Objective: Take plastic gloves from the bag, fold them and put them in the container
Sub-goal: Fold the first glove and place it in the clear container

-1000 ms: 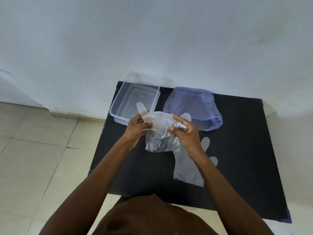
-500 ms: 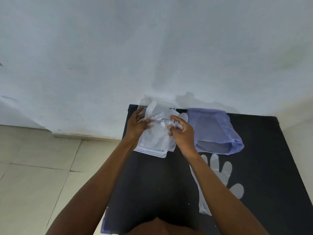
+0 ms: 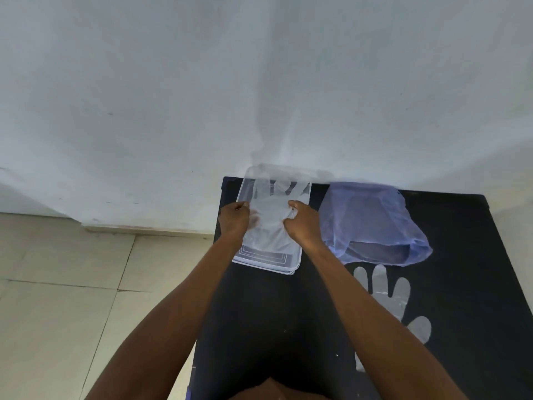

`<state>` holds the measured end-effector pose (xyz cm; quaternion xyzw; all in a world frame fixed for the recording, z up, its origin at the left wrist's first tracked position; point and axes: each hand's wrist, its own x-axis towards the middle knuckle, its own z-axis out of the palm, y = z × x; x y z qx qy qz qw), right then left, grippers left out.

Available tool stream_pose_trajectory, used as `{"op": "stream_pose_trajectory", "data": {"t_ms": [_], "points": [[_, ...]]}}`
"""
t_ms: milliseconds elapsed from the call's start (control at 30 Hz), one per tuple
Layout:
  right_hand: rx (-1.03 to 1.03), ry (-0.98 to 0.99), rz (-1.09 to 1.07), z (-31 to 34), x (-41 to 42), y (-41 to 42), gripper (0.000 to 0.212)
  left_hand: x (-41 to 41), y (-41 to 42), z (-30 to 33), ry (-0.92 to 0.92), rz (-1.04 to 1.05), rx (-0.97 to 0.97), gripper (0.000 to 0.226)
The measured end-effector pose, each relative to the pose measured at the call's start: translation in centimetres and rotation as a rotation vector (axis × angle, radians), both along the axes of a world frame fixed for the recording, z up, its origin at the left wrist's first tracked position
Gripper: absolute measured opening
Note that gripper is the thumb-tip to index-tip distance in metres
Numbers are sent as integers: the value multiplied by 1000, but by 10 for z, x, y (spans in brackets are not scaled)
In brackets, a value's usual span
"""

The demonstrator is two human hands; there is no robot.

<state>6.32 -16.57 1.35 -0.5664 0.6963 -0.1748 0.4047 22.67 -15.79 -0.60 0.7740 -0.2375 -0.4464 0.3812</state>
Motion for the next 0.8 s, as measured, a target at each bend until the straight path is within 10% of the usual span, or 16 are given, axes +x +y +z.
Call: {"op": "stream_pose_trajectory", "data": {"t_ms": [467, 800], "points": [[169, 186, 100, -9, 25, -14, 22, -12, 14, -1, -365, -292, -17, 48], [297, 253, 147, -13, 36, -9, 55, -12, 26, -1, -528, -395, -29, 41]]}}
